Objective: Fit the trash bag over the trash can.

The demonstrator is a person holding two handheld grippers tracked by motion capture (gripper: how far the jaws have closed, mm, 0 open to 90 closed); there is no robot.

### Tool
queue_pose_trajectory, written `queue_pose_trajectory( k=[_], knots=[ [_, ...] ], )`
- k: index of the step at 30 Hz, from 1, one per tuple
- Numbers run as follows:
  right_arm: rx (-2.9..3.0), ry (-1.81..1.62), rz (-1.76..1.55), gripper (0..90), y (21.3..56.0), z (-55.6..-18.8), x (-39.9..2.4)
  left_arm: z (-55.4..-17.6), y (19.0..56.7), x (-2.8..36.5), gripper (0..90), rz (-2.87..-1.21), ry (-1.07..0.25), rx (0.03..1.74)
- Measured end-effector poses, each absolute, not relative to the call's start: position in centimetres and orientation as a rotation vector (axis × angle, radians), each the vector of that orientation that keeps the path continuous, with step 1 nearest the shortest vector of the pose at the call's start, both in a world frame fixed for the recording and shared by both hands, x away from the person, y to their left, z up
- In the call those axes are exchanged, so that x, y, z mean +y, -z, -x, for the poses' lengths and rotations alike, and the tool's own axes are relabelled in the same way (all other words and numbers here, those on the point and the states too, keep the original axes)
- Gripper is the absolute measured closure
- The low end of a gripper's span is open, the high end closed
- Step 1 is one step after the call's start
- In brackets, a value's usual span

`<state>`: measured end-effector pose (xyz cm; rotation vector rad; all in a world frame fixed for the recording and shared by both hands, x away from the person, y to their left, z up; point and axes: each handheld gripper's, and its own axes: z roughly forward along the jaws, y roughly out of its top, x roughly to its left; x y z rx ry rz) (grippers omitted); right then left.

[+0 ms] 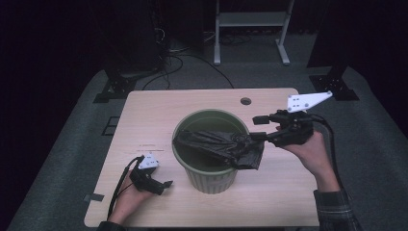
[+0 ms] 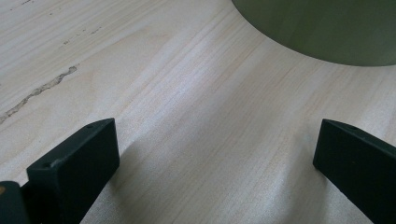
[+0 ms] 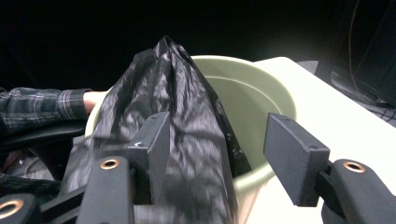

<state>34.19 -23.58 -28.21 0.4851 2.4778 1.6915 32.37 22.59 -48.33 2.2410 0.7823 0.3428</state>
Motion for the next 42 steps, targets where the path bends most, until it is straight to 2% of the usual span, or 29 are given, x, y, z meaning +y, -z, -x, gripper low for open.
queue_pose_trajectory(
  k=[9, 16, 18, 23, 25, 31, 42],
  knots=[
    [2.452, -1.711, -0.594, 40.4, 30.9, -33.3, -27.2, -32.4, 48.3, 22.6, 0.0, -2.243, -0.342, 0.782],
    [2.454, -1.731, -0.627, 41.7, 32.2, -33.6, -27.6, -32.4, 48.3, 22.6, 0.0, -2.243, -0.342, 0.782],
    [2.462, -1.745, -0.614, 48.4, 32.3, -33.8, -27.3, -32.4, 48.3, 22.6, 0.0, -2.243, -0.342, 0.782],
    [2.478, -1.758, -0.575, 82.2, 32.2, -33.9, -26.9, -32.4, 48.3, 22.7, 0.0, -2.241, -0.337, 0.767],
    [2.479, -1.757, -0.569, 89.8, 32.2, -33.8, -27.0, -32.5, 48.2, 23.0, 2.0, -2.212, -0.294, 0.766],
    [2.478, -1.751, -0.568, 89.9, 32.1, -33.7, -27.3, -32.6, 47.0, 23.8, 2.0, -2.103, -0.224, 0.727],
    [2.492, -1.729, -0.556, 89.9, 31.9, -33.8, -27.1, -32.5, 42.1, 23.6, 1.8, -2.028, -0.217, 0.59]
  ],
)
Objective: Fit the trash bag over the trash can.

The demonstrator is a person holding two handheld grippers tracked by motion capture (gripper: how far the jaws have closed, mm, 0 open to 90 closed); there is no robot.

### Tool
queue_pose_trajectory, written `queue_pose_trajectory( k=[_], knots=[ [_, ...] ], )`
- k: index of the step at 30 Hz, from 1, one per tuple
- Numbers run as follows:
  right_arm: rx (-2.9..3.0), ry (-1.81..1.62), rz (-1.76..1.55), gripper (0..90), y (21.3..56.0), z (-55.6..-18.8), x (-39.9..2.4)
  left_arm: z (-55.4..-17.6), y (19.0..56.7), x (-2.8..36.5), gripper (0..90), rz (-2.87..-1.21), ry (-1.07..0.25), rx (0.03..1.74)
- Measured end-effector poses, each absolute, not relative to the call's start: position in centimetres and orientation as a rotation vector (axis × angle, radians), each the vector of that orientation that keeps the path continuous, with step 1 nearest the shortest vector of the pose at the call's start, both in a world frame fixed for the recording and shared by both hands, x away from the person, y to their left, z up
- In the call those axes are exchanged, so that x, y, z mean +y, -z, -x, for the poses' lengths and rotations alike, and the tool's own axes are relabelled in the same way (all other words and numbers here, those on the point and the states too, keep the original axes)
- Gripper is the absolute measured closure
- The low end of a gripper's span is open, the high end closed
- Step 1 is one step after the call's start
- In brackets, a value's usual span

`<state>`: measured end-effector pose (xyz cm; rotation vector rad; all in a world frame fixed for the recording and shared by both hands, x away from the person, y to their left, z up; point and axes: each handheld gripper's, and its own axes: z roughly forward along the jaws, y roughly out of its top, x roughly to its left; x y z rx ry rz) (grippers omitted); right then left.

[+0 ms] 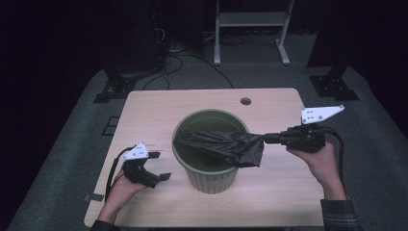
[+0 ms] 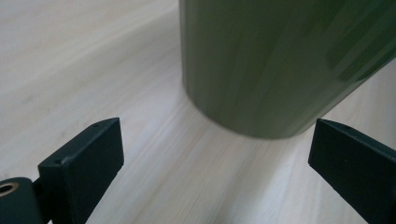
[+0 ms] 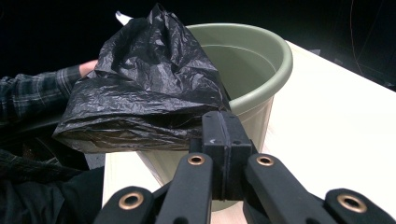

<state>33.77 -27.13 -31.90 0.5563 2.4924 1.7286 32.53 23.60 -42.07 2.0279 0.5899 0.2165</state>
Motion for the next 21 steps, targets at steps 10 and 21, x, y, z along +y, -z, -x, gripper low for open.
queue_pose_trajectory(
  k=[10, 21],
  knots=[
    [2.492, -1.712, -0.566, 89.9, 31.8, -34.0, -27.2, -32.0, 36.1, 23.5, 1.8, -1.967, -0.248, 0.445],
    [2.493, -1.701, -0.577, 90.0, 31.9, -34.2, -27.2, -31.8, 31.3, 22.3, 2.5, -1.897, -0.238, 0.344]
  ],
)
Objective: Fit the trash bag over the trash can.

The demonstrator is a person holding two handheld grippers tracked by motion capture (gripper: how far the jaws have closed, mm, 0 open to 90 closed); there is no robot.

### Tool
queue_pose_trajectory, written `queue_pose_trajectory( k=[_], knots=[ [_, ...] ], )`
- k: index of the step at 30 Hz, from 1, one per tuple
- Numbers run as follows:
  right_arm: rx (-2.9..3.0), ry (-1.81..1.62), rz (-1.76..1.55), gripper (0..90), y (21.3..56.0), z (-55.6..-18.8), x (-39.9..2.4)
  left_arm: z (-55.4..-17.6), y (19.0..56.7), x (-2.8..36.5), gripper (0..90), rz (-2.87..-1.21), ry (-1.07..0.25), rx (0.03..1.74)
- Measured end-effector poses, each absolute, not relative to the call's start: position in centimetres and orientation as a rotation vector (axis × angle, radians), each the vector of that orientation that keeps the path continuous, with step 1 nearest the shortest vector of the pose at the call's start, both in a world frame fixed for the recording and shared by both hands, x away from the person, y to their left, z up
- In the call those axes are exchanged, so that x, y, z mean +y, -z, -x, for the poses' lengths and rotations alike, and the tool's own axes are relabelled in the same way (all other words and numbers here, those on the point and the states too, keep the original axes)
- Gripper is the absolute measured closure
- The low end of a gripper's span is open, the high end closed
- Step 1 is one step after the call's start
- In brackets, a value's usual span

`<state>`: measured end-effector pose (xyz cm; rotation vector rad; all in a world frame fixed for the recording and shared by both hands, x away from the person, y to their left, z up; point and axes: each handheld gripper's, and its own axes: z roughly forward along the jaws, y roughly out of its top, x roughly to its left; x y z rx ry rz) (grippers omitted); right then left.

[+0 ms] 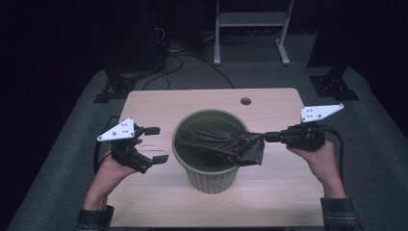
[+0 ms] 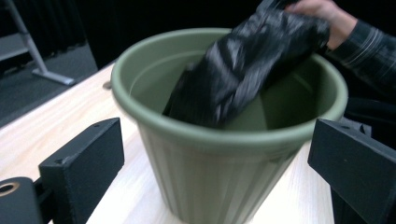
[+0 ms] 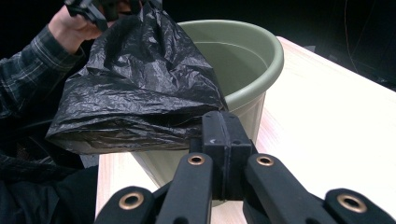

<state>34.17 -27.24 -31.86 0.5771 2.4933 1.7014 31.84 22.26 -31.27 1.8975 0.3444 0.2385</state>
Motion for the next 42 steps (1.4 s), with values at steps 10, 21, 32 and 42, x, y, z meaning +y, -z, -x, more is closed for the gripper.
queue_pose_trajectory(
  k=[10, 21, 32, 42],
  knots=[
    [2.489, -1.701, -0.578, 90.0, 31.9, -34.3, -27.4, -33.3, 29.1, 19.8, 18.4, -1.898, -0.23, 0.28],
    [2.471, -1.712, -0.585, 90.0, 31.7, -34.2, -28.0, -35.1, 30.0, 17.4, 64.1, -1.928, -0.121, 0.254],
    [2.45, -1.761, -0.537, 90.0, 30.7, -34.7, -27.2, -35.6, 30.7, 15.0, 73.1, -2.029, -0.174, 0.222],
    [2.451, -1.797, -0.455, 90.0, 29.4, -36.0, -24.0, -35.4, 30.8, 14.9, 73.4, -2.03, -0.206, 0.224]
  ],
)
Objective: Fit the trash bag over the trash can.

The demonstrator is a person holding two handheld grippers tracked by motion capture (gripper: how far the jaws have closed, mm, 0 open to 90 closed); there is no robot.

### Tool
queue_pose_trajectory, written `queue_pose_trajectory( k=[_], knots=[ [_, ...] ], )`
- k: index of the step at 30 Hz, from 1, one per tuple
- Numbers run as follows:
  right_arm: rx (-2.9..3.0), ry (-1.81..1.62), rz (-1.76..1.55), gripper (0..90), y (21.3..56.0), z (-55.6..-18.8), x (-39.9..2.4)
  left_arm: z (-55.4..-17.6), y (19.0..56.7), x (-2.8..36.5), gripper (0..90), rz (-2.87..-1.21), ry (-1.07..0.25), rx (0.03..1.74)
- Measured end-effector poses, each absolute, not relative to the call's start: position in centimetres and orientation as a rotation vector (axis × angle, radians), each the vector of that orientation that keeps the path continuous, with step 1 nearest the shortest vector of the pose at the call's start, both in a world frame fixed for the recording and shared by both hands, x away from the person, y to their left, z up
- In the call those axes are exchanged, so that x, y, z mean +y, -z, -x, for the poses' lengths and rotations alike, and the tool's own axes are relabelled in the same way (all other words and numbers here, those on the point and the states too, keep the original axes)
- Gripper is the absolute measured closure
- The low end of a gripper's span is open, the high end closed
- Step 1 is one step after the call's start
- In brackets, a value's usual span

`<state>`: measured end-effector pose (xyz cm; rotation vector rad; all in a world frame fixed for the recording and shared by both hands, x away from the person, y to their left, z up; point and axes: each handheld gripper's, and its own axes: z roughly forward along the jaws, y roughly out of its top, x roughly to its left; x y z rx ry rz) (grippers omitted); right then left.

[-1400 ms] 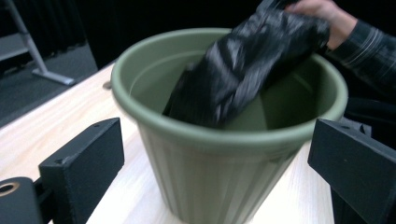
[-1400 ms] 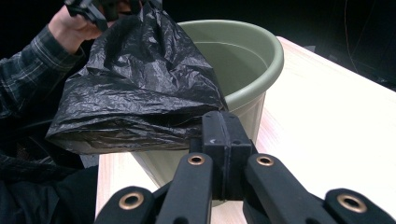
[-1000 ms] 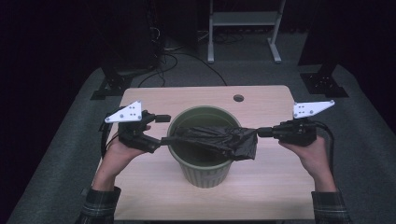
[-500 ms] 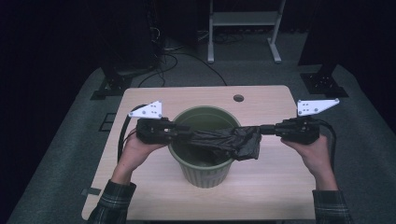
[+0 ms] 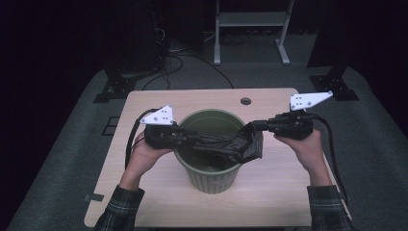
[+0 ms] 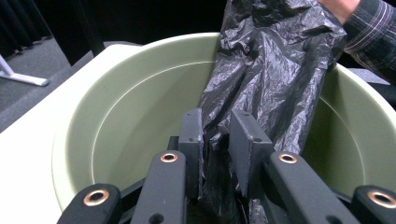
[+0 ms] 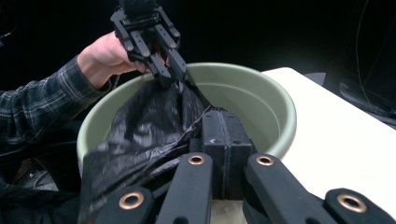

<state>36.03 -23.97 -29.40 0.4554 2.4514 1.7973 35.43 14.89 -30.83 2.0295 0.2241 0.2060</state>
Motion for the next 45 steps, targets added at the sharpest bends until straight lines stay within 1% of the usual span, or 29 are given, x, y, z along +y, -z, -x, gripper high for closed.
queue_pose_trajectory(
  k=[3, 8, 16, 18, 23, 26, 28, 30, 31, 32, 34, 35, 37, 38, 40, 41, 42, 45],
  knots=[
    [2.458, -1.804, -0.429, 90.0, 28.9, -36.6, -22.6, -35.3, 30.8, 14.7, 70.7, -2.031, -0.218, 0.219],
    [2.464, -1.819, -0.381, 90.0, 28.2, -37.4, -20.4, -35.2, 30.9, 14.4, 69.6, -2.02, -0.233, 0.205],
    [2.485, -1.837, -0.303, 90.0, 26.9, -38.1, -16.7, -35.5, 30.6, 13.7, 62.8, -2.011, -0.247, 0.193],
    [2.494, -1.828, -0.292, 90.0, 26.8, -38.1, -16.0, -35.6, 30.3, 13.6, 60.2, -2.004, -0.252, 0.191],
    [2.5, -1.849, -0.283, 90.0, 26.9, -38.2, -14.8, -35.7, 30.1, 12.9, 48.6, -2.006, -0.244, 0.204],
    [2.497, -1.875, -0.263, 90.0, 26.8, -38.1, -14.2, -35.9, 30.3, 12.3, 46.4, -2.024, -0.228, 0.195],
    [2.488, -1.896, -0.253, 90.0, 26.6, -38.1, -13.8, -35.9, 30.4, 11.9, 46.7, -2.039, -0.226, 0.185],
    [2.481, -1.914, -0.239, 90.0, 26.5, -38.1, -13.4, -35.9, 30.6, 11.7, 49.6, -2.061, -0.22, 0.167],
    [2.48, -1.915, -0.235, 90.0, 26.4, -38.1, -13.3, -35.8, 30.7, 11.5, 53.1, -2.074, -0.219, 0.159],
    [2.483, -1.914, -0.232, 90.0, 26.4, -38.1, -13.1, -35.8, 30.7, 11.4, 57.9, -2.086, -0.219, 0.15],
    [2.486, -1.908, -0.228, 90.0, 26.3, -38.1, -12.9, -35.6, 30.8, 11.3, 70.2, -2.1, -0.215, 0.141],
    [2.489, -1.896, -0.231, 89.9, 26.4, -38.1, -12.9, -35.6, 30.8, 11.3, 78.5, -2.105, -0.22, 0.137],
    [2.492, -1.875, -0.238, 89.9, 26.5, -38.1, -13.0, -35.5, 31.0, 11.5, 88.8, -2.09, -0.22, 0.143],
    [2.489, -1.873, -0.244, 87.3, 26.6, -38.1, -13.2, -35.5, 31.0, 11.7, 89.5, -2.077, -0.224, 0.151],
    [2.478, -1.873, -0.279, 75.9, 26.7, -38.1, -13.8, -35.5, 31.2, 12.1, 89.6, -2.053, -0.228, 0.17],
    [2.469, -1.874, -0.291, 72.4, 26.8, -38.1, -14.1, -35.5, 31.3, 12.3, 89.6, -2.041, -0.23, 0.175],
    [2.464, -1.874, -0.309, 71.7, 26.8, -38.1, -14.5, -35.4, 31.4, 12.7, 89.6, -2.016, -0.235, 0.188],
    [2.435, -1.878, -0.356, 65.3, 26.9, -38.1, -16.1, -35.4, 31.5, 13.3, 89.6, -1.981, -0.231, 0.197]
  ],
)
